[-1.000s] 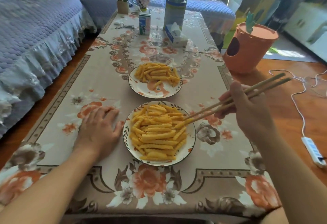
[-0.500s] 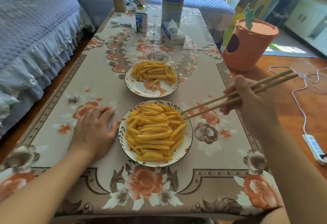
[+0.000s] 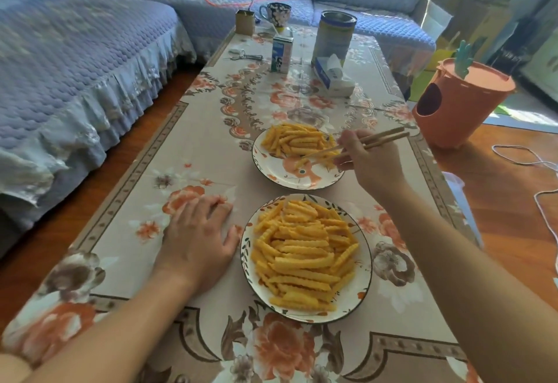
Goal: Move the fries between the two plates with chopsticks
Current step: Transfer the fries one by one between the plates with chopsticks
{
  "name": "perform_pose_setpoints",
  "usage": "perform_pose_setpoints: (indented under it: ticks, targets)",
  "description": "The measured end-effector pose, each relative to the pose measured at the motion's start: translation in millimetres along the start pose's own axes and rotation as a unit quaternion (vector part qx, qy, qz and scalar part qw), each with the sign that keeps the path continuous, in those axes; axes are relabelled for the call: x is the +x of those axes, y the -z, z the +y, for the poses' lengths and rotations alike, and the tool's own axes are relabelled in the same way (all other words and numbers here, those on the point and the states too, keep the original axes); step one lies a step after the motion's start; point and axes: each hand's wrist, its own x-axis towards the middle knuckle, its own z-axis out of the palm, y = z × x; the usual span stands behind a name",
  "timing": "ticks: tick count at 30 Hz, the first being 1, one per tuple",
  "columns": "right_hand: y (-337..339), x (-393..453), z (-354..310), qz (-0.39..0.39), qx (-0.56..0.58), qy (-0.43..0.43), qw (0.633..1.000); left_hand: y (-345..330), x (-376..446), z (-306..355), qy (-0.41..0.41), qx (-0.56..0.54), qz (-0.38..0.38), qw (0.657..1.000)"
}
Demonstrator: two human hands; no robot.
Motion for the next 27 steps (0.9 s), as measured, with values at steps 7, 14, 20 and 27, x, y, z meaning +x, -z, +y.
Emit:
perform_pose_setpoints:
  ticks: [7, 14, 20, 27]
  targets:
    - [-4.5, -1.3, -2.4, 0.051, 0.001, -0.022, 0.998, 1.2, -1.1, -1.2, -0.002, -0.008, 0.004, 1.0]
    - [63.3, -60.4, -25.0, 0.047, 0.086, -0.001, 0.995, 2.1, -1.5, 0.6, 0.006, -0.018, 0.0, 1.0]
    - [101.2, -105.1, -19.0, 0.026, 0.091, -0.013, 0.995, 2.0, -2.3, 1.7, 0.014, -0.01, -0.007, 1.0]
    - [100.4, -109.6, -8.4, -0.027, 0.042, -0.011, 0.999, 1.5, -1.2, 5.3, 0.026, -0.006, -0.01, 1.0]
